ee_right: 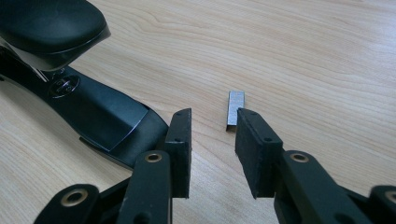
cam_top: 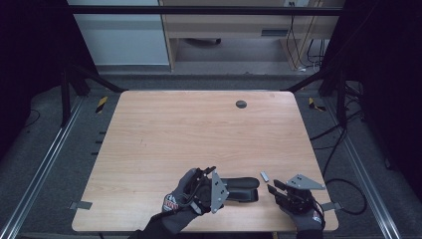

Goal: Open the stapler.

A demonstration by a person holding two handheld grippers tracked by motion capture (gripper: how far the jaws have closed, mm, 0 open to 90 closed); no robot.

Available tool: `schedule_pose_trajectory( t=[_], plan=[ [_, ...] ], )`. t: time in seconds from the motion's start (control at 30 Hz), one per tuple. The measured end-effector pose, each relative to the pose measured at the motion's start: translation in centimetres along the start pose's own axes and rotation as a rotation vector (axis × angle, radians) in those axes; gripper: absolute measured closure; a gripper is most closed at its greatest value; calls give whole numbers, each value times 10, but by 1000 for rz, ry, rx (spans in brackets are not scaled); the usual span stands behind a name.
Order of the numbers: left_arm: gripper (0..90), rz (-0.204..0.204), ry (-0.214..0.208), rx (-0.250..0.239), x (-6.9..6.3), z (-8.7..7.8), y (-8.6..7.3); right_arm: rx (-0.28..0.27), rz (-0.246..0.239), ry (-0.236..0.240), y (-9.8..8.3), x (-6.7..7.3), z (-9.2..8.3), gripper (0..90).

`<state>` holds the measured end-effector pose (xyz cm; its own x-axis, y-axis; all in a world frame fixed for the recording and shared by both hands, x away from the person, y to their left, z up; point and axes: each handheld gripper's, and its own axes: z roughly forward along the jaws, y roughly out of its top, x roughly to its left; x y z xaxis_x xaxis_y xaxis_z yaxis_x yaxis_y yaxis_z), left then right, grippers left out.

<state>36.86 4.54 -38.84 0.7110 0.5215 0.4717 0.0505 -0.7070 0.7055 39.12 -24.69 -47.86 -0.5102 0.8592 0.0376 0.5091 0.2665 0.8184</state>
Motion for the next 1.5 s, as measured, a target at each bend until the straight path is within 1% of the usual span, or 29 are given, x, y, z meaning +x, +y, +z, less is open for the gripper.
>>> schedule_pose_trajectory(
  t=[0.3, 0.37, 0.43, 0.6, 0.63, 0.7, 0.9, 0.93, 1.1, 1.2, 1.27, 1.37, 1.43, 1.5],
  plan=[
    [341, 21, -6, 8, -6, 2, 2, 4, 3, 5, 0, 1, 1, 677],
    [337, 37, 2, 11, -9, 2, 2, 3, 4, 5, 0, 1, 1, 678],
    [334, 43, 1, 12, -10, 1, 3, 3, 4, 7, 0, 1, 1, 680],
    [329, 53, -1, 14, -12, 2, 4, 1, 6, 10, 1, 1, 1, 698],
    [328, 52, -1, 14, -13, 3, 4, 7, 15, 13, 1, 2, 0, 706],
    [324, 66, 2, 13, -15, 3, 5, 8, 7, 14, 0, 2, 1, 720],
    [315, 83, 0, 21, -22, 7, 7, 9, 3, 9, 0, 2, 1, 755],
    [314, 91, 0, 22, -22, 7, 7, 12, 5, 12, 0, 2, 1, 758],
    [310, 98, 4, 22, -26, 9, 8, 7, 3, 14, 1, 2, 1, 759],
    [306, 115, 6, 27, -29, 10, 9, 10, 2, 17, 1, 2, 1, 768],
    [301, 115, 7, 29, -30, 11, 10, 12, 5, 19, 1, 2, 1, 771],
    [299, 127, 10, 26, -33, 13, 11, 14, -1, 17, 1, 3, 2, 789],
    [297, 135, 12, 30, -34, 14, 12, 12, -15, 10, 1, 3, 3, 803],
    [295, 143, 11, 39, -35, 15, 12, 18, -14, 14, 1, 3, 2, 817]
  ],
)
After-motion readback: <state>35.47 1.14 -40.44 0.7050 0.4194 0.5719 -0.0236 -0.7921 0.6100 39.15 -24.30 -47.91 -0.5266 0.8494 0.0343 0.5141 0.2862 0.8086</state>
